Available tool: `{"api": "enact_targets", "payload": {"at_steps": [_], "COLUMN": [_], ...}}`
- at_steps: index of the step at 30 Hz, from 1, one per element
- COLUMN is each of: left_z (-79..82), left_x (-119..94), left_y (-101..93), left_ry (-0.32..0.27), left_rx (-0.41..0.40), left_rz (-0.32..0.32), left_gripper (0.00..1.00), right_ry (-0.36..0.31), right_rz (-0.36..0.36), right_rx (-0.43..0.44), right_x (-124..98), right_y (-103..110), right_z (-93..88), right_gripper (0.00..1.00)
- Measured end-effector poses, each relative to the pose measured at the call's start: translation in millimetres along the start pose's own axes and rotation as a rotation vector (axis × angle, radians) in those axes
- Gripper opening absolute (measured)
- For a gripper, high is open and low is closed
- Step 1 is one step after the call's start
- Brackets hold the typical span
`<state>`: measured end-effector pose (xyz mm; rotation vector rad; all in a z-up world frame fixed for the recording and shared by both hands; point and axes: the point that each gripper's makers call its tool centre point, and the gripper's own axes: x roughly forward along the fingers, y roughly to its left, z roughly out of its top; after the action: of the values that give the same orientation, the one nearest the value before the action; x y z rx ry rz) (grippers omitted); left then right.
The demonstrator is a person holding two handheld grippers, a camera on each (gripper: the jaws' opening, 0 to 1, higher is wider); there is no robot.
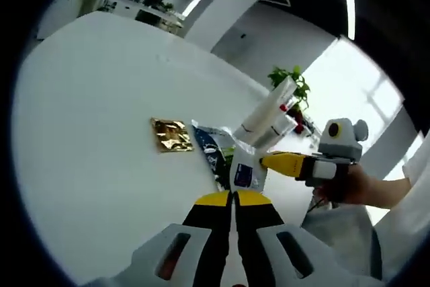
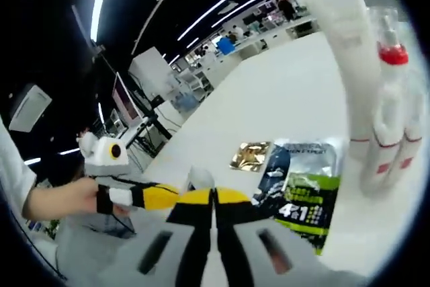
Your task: Arrange the skincare products in the storage area until every visible bottle or jar stands upright without overlapping.
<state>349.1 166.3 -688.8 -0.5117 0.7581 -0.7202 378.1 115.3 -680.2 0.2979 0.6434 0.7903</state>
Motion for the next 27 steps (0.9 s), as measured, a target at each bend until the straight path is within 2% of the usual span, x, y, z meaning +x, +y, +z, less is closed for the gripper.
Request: {"api": "enact_targets", "payload": {"at_steps": [3, 15, 20, 27], "left_z": [-2.0, -11.6, -12.9, -14.4], "left_x": [-1, 8, 16, 21], "left_y": [5.9, 39.0, 45.2, 52.3], "left_ry": [-0.005, -0.03, -0.02, 0.005], "left_rx": [-0.029, -0.122, -0.118, -0.09], "left_rz": [0.02, 0.166, 0.202, 0.241], "left_gripper": [0.0, 0.0, 0.0, 0.0], "right_ry": [0.029, 0.124, 0.182, 0.248], "right_rz": [-0.01, -0.066, -0.11, -0.125], "right_rx": [-0.067, -0.381, -0.516, -0.682], "right_x": [11, 52, 61, 69], "right_y": [-3, -16, -27, -33], "right_z": [-4.1, -15.0, -20.7, -26.7], "right_gripper": [0.01, 0.01, 0.01, 0.01]}}
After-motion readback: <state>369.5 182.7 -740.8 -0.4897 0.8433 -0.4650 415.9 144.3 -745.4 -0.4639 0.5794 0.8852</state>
